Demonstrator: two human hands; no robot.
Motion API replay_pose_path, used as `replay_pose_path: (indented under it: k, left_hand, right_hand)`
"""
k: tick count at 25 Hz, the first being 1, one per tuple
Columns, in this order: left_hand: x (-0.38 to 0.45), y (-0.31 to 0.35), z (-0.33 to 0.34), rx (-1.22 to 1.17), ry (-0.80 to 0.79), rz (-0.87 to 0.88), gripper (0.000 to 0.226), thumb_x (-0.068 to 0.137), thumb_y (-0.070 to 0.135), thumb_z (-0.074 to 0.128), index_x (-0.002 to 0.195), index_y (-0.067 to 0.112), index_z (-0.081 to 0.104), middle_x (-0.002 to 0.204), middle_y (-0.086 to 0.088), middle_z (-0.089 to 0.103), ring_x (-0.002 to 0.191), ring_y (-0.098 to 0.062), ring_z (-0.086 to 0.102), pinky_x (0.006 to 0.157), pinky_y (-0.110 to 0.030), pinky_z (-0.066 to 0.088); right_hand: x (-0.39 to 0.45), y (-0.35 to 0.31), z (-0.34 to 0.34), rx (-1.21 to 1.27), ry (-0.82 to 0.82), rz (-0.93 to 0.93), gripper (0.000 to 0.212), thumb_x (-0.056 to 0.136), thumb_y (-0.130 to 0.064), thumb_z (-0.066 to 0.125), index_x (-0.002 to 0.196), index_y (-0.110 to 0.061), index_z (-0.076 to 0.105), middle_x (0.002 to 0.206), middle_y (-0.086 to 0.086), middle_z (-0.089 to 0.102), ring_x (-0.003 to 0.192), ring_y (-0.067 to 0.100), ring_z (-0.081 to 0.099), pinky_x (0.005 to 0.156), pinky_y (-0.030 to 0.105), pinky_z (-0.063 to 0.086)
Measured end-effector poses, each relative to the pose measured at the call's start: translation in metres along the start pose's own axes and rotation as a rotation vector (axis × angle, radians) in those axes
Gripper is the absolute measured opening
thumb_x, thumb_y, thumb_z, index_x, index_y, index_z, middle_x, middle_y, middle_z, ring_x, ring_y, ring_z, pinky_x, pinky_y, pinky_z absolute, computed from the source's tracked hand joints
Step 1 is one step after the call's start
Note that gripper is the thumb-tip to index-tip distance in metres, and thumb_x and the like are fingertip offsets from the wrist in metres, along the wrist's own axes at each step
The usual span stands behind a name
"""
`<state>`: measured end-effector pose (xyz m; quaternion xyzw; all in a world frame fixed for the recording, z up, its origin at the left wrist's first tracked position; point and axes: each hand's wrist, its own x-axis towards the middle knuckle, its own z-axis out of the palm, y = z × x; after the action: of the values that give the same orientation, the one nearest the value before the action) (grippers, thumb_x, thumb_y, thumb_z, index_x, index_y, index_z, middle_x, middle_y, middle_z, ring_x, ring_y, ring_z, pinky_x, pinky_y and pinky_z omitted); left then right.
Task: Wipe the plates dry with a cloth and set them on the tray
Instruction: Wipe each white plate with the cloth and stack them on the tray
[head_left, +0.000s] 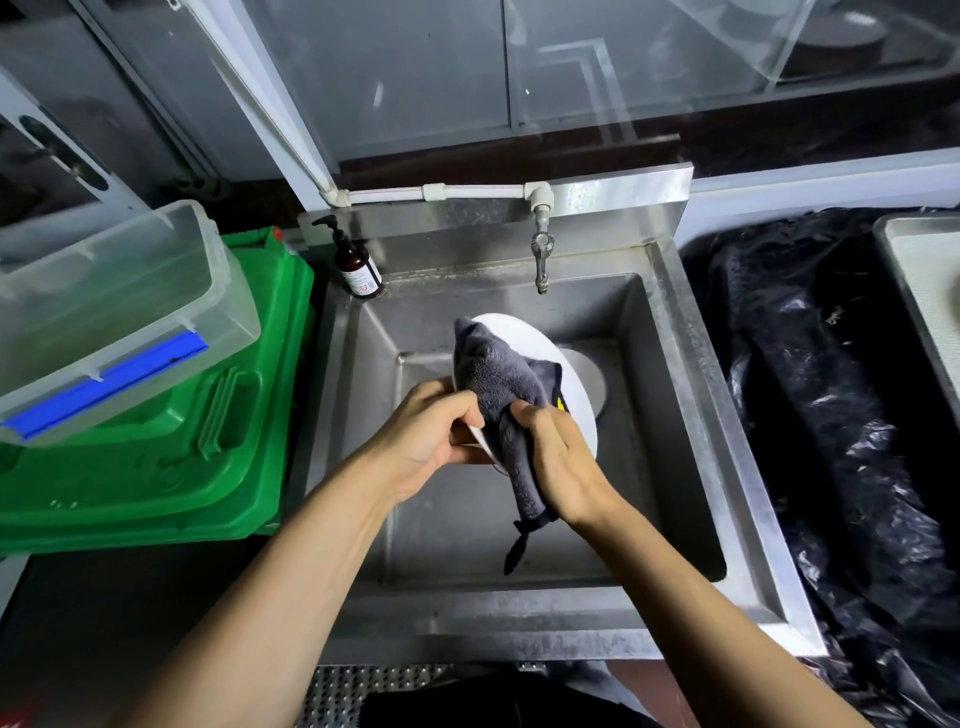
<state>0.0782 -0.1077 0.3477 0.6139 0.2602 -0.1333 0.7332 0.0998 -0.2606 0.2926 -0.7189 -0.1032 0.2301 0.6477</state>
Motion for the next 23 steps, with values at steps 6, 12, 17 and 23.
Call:
replay_pose_path:
  k: [6, 12, 17, 23]
  left_hand:
    - [0.002, 0.001, -0.011, -0.066, 0.052, 0.009, 0.039, 0.081, -0.01, 0.039, 0.063, 0.009, 0.068, 0.064, -0.012, 0.063, 0.058, -0.025, 0.061, 0.055, -0.042, 0.059]
    - [0.001, 0.009, -0.023, -0.065, 0.031, -0.025, 0.039, 0.063, 0.001, 0.05, 0.1, 0.0, 0.062, 0.095, -0.019, 0.065, 0.073, -0.026, 0.065, 0.059, -0.043, 0.058]
    - [-0.005, 0.009, -0.009, -0.102, 0.017, -0.042, 0.04, 0.059, 0.002, 0.051, 0.098, 0.002, 0.061, 0.101, -0.02, 0.061, 0.084, -0.032, 0.06, 0.063, -0.046, 0.06]
    - [0.008, 0.019, -0.011, -0.201, 0.131, -0.072, 0.051, 0.082, -0.006, 0.04, 0.132, -0.008, 0.049, 0.109, -0.022, 0.058, 0.089, -0.033, 0.063, 0.06, -0.047, 0.06]
  right_hand:
    - [-0.028, 0.014, -0.017, -0.101, 0.044, -0.153, 0.024, 0.087, -0.036, 0.042, 0.063, -0.033, 0.039, 0.062, -0.017, 0.041, 0.062, 0.002, 0.033, 0.058, 0.019, 0.031]
    - [-0.038, 0.048, -0.047, -0.235, 0.263, -0.239, 0.05, 0.093, -0.041, 0.039, 0.138, -0.029, 0.056, 0.135, -0.039, 0.049, 0.139, 0.011, 0.043, 0.115, 0.019, 0.032]
    - [-0.008, 0.022, -0.055, -0.335, 0.243, -0.059, 0.064, 0.094, -0.045, 0.034, 0.152, -0.02, 0.046, 0.157, -0.001, 0.046, 0.146, 0.02, 0.039, 0.119, 0.043, 0.032]
    - [-0.021, 0.001, -0.034, -0.408, 0.13, -0.314, 0.046, 0.098, -0.033, 0.041, 0.137, -0.016, 0.059, 0.135, -0.005, 0.062, 0.125, 0.013, 0.054, 0.113, 0.04, 0.039]
